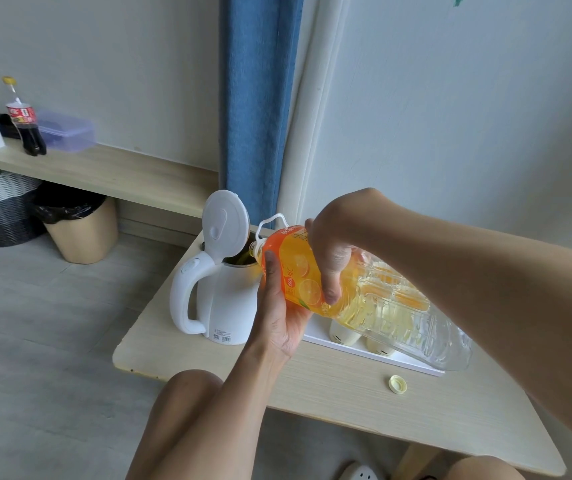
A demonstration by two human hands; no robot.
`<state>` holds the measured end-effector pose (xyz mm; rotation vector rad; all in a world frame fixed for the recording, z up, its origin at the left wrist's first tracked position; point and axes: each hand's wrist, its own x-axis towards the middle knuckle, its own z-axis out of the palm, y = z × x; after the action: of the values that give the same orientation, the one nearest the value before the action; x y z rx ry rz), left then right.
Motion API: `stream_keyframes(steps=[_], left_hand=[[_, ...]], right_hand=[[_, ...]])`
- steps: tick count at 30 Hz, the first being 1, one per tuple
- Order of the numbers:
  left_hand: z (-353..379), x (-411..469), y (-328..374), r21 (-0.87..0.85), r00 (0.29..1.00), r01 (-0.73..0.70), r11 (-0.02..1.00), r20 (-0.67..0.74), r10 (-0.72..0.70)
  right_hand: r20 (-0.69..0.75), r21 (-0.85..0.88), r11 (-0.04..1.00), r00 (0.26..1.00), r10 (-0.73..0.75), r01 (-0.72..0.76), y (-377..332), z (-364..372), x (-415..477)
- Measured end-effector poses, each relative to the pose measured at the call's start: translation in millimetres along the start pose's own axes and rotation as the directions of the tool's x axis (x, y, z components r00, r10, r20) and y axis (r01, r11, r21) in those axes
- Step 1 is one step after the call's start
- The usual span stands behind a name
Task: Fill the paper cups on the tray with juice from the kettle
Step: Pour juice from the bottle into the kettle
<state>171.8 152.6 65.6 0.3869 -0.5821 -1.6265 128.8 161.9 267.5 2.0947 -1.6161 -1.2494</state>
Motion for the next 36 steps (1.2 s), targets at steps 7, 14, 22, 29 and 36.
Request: stream_keyframes(steps=[7, 14, 22, 29, 36], left_hand=[[0, 1, 0, -0.024, 1.000, 0.009, 1.000, 0.012, -0.009], [-2, 2, -1, -0.029, 0.999, 0.008, 1.000, 0.038, -0.007], [0, 2, -1, -0.026, 0.998, 0.023, 0.999, 0.054, -0.021], [-1, 3, -1, -0.010, 0.999, 0.029, 1.000, 0.044, -0.029], [1, 4, -2, -0.008, 0.998, 0.033, 0.999, 0.053, -0.032]], right_hand=[[-0.040, -0.025, 0.999, 0.999, 0.020, -0.021, -1, -4, -10], [-0.044, -0.039, 0.999, 0.999, 0.021, -0.023, -3, -6, -14], [-0.070, -0.046, 0.999, 0.997, 0.012, -0.015, -3, -9, -11], [-0.078, -0.074, 0.997, 0.997, 0.016, -0.022, -2, -10, -8], [-0.081, -0.093, 0.995, 0.997, 0.017, -0.024, -1, -12, -5]])
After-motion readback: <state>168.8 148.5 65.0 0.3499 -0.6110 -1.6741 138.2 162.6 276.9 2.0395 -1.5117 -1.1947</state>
